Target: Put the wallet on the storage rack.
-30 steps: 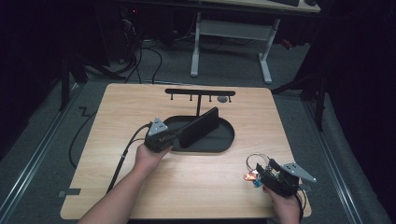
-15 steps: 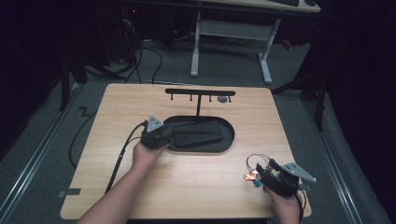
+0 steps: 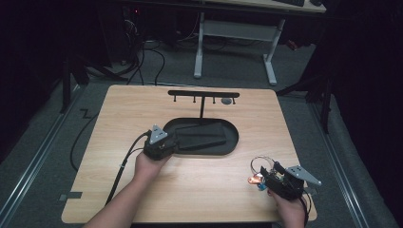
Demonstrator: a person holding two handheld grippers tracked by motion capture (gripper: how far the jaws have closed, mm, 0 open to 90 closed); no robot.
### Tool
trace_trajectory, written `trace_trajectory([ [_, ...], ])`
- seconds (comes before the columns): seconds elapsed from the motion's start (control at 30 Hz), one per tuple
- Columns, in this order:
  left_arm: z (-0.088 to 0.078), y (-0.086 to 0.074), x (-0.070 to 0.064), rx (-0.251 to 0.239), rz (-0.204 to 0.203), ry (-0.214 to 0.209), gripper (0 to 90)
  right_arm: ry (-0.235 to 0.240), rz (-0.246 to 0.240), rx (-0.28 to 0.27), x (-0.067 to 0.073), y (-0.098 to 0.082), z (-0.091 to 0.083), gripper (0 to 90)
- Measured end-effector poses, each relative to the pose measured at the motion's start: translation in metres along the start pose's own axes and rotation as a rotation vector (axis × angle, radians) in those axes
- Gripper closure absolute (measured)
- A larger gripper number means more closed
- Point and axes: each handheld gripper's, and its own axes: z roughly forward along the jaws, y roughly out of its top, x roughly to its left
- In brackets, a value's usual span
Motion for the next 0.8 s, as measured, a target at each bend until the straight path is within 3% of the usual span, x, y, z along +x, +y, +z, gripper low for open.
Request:
trace_trajectory([
  [0.47,-0.054,-0.036,0.000,0.037,-0.004,0.038,49.9,-0.004,-0.015,-0.004,0.003,0.001,0.000,37.5],
  [0.6,-0.075,-0.041,0.004,0.049,-0.030,0.033,47.6,-0.005,-0.022,-0.004,0.003,0.001,0.000,38.2],
  [0.8,-0.108,-0.052,0.008,0.072,-0.024,0.047,44.7,-0.005,-0.030,0.002,0.006,0.001,0.000,38.6],
])
